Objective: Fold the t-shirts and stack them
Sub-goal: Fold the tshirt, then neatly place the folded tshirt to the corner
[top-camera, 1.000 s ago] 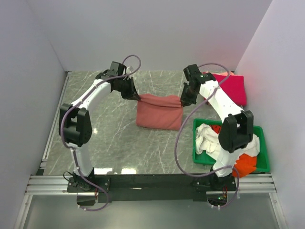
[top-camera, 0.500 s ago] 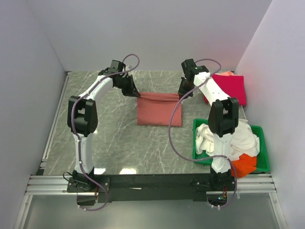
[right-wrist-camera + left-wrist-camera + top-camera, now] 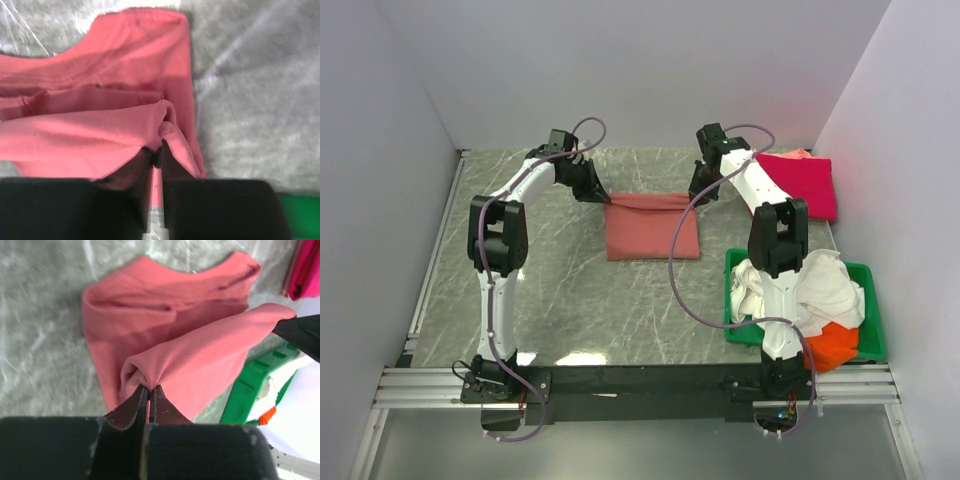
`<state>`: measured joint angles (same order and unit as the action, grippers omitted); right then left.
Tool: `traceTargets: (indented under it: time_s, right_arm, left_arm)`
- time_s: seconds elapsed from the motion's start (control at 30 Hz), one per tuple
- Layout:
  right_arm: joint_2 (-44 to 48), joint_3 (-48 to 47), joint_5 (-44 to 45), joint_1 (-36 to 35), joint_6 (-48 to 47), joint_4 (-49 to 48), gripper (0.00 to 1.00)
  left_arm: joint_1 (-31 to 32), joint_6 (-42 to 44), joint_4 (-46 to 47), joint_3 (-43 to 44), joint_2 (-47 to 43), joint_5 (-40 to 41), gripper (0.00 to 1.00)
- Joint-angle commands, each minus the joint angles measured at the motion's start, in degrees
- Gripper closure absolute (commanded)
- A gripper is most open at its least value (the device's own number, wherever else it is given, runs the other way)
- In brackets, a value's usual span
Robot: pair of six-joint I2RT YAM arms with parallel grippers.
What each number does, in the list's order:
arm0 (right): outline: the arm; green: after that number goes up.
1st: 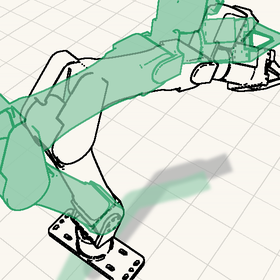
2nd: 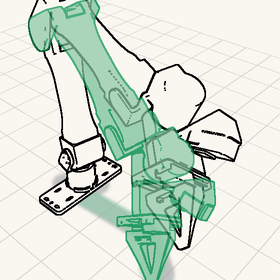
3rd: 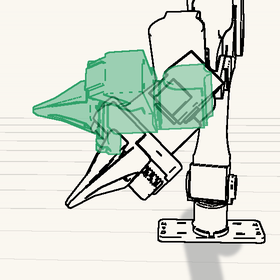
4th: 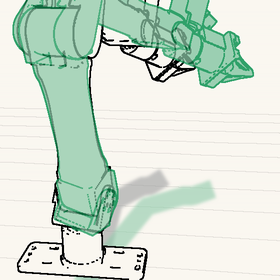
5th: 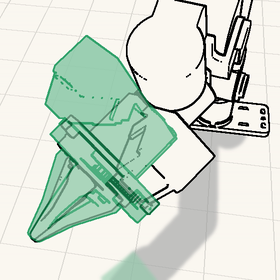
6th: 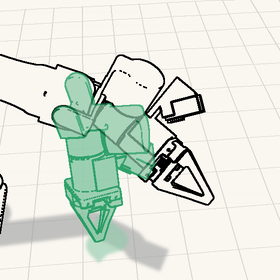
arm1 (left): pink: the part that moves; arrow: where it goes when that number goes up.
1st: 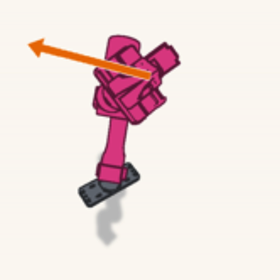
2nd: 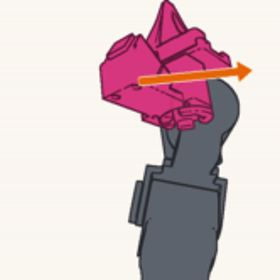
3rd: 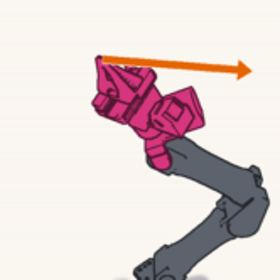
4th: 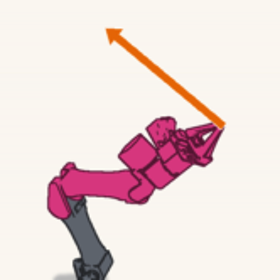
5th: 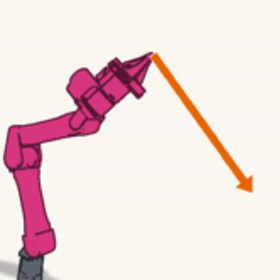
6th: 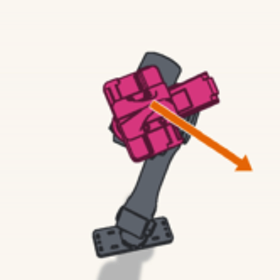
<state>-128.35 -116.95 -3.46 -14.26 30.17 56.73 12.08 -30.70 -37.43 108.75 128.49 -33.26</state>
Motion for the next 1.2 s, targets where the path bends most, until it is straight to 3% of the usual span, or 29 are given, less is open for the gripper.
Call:
traceTargets:
  time_s: [0.0, 0.03, 0.07, 0.1, 0.17, 0.27, 0.4, 0.6, 0.73, 0.93, 1.17]
  right_arm:
    - [-3.0, -4.4, 0.0, 1.9, -0.9, -1.3, 0.78]
    - [-3.7, -5.0, -1.4, 1.9, -1.3, -2.8, 0.49]
    - [-4.6, -6.6, -2.9, 2.0, -1.6, -3.6, 0.43]
    - [-5.0, -7.4, -5.2, 2.0, -1.9, -5.2, 0.38]
    - [-5.0, -9.6, -7.7, 2.0, -2.2, -6.8, 0.31]
    - [-3.4, -9.6, -10.5, 2.5, -2.6, -9.4, 0.26]
    - [0.7, -2.6, -13.1, 3.1, -4.4, -13.1, 0.17]
    - [11.1, 18.6, -16.8, 3.6, -5.7, -20.7, 0.13]
    - [15.1, 27.4, -17.8, 4.0, -5.1, -25.2, 0.12]
    - [16.3, 33.7, -20.7, 5.1, -3.9, -30.2, 0.11]
    - [13.0, 32.5, -23.7, 5.6, -3.5, -31.9, 0.1]
  left_arm:
    - [-2.1, -0.2, 1.0, 5.1, 2.4, 2.7, 0.96]
    - [-2.6, -0.8, 0.8, 5.8, 2.6, 3.5, 0.88]
    - [-2.8, -1.6, 1.0, 6.9, 2.7, 4.1, 0.66]
    - [-3.4, -1.6, 0.8, 7.4, 2.6, 5.6, 0.58]
    - [-3.6, -0.9, 0.5, 8.5, 2.0, 6.8, 0.46]
    - [-3.8, 0.5, 0.5, 6.6, -0.1, 6.8, 0.38]
    - [-3.7, 1.5, 2.4, -0.2, -3.8, 4.1, 0.35]
    - [-3.3, 2.8, 5.5, -9.0, -7.0, 0.4, 0.33]
    - [-2.2, 2.0, 7.4, -11.6, -7.3, -0.8, 0.33]
    - [-0.8, 2.4, 6.1, -11.9, -6.1, 2.2, 0.33]
    - [-0.8, 2.8, 4.8, -10.1, -3.0, 4.0, 0.36]
